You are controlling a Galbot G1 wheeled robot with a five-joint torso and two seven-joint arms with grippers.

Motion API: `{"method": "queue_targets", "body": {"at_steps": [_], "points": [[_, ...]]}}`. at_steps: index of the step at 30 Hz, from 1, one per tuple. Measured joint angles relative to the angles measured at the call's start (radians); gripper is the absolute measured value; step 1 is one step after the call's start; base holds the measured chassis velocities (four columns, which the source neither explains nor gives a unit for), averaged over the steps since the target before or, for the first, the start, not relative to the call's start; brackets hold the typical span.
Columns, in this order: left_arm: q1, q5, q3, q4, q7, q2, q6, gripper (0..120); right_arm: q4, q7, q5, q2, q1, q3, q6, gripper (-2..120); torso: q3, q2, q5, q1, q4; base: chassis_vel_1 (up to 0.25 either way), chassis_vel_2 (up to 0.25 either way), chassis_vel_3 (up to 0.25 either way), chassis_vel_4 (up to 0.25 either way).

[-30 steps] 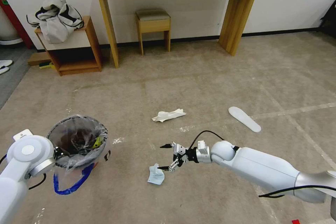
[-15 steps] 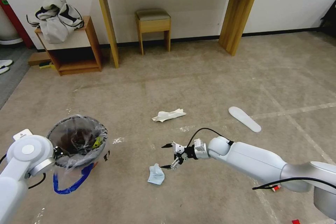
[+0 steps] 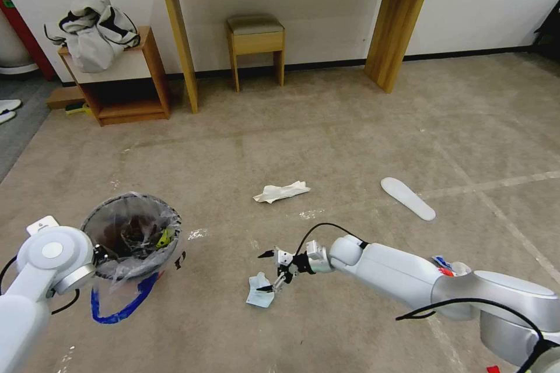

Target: Pick up the trash bin and place the garbage on the floor into it.

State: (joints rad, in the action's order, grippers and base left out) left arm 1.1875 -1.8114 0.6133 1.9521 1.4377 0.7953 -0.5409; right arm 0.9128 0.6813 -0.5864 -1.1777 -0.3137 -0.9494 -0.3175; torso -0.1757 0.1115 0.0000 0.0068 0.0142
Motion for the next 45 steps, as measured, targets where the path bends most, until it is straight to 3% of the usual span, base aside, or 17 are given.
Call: {"method": "queue_targets", "body": {"at_steps": [17, 34, 45], "points": [[0.003, 0.004, -0.008, 0.006, 0.003, -0.008, 0.007, 0, -0.017, -0.012, 0.012, -0.019, -0.047, 0.013, 0.002, 100, 0.000, 0.000, 0.0000, 0.000, 0.0000, 0.000, 0.000, 0.000, 0.000], [0.010, 0.016, -0.020, 0.016, 0.004, 0.002, 0.012, 0, -0.228, 0.015, 0.046, -0.131, -0.094, 0.089, -0.039, 100, 0.000, 0.000, 0.0000, 0.000, 0.0001, 0.000, 0.000, 0.000, 0.000], [0.014, 0.021, -0.023, 0.021, 0.004, 0.002, 0.013, 0, -0.300, 0.026, 0.058, -0.154, -0.110, 0.128, -0.044, 100, 0.000, 0.000, 0.0000, 0.000, 0.0001, 0.000, 0.000, 0.000, 0.000]]}}
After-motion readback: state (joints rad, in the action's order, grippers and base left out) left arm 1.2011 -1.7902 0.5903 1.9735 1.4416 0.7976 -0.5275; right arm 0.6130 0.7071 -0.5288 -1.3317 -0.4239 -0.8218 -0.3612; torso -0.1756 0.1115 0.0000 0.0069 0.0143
